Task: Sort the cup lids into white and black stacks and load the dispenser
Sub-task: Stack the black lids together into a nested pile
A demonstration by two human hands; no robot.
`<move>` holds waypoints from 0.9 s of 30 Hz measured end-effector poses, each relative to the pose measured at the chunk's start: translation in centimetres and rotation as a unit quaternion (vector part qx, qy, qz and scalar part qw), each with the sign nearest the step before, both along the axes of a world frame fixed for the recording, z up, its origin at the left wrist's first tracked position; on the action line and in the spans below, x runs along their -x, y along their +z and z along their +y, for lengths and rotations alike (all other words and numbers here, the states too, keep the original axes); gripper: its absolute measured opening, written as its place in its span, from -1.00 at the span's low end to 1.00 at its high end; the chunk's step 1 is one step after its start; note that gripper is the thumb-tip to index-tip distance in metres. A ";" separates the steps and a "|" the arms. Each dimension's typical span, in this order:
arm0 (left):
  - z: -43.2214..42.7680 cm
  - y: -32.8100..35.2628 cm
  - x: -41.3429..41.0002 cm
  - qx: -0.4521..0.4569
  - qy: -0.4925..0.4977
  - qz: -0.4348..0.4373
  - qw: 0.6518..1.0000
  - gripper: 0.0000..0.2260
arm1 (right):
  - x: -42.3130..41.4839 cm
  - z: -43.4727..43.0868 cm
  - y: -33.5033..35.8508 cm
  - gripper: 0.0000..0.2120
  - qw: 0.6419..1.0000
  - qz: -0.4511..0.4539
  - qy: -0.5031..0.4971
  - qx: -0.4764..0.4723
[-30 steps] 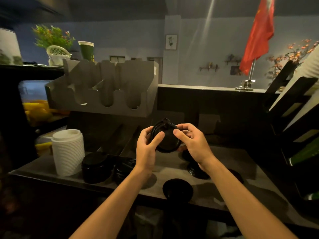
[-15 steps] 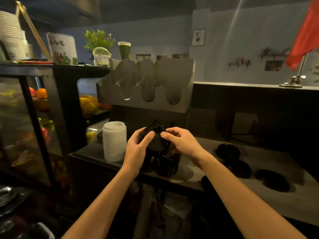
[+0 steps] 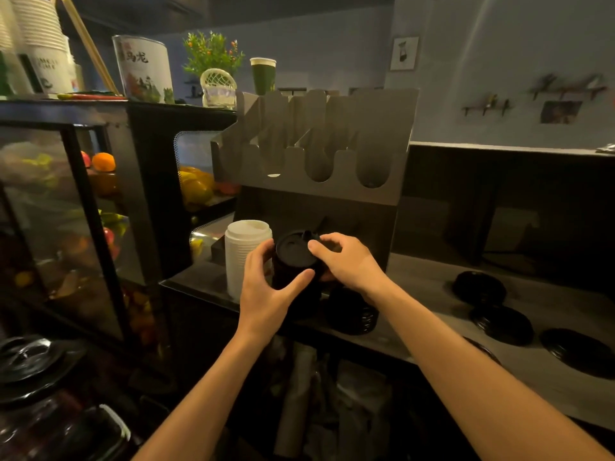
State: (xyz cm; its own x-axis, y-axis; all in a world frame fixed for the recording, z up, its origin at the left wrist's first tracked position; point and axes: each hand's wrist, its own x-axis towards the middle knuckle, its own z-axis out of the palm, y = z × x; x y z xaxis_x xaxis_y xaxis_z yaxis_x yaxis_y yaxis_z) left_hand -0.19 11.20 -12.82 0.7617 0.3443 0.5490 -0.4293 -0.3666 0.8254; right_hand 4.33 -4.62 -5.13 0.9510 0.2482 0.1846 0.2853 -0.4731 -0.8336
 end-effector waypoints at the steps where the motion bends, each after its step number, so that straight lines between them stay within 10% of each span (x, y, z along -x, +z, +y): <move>1: 0.1 -0.2 -0.2 0.000 0.004 0.005 1.000 -0.31 | -0.2 0.3 0.1 -0.47 1.000 -0.001 -0.005 0.019; 13: 0.1 -2.0 -1.4 0.029 0.022 0.058 0.998 -0.36 | -1.7 2.1 -0.6 -0.54 0.976 -0.056 -0.035 0.210; 27: -1.1 -3.3 -2.4 0.099 -0.001 0.025 0.995 -0.51 | -3.3 1.7 -0.9 -0.57 0.982 -0.008 -0.016 0.187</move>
State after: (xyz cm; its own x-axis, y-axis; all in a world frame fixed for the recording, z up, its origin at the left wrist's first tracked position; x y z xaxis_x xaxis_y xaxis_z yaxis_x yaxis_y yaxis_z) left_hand 2.18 10.06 -16.10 0.7869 0.4400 0.4327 -0.3870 -0.1944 0.9014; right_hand 7.59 -2.87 -6.04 0.9571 0.2718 0.1004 0.2766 -0.7539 -0.5959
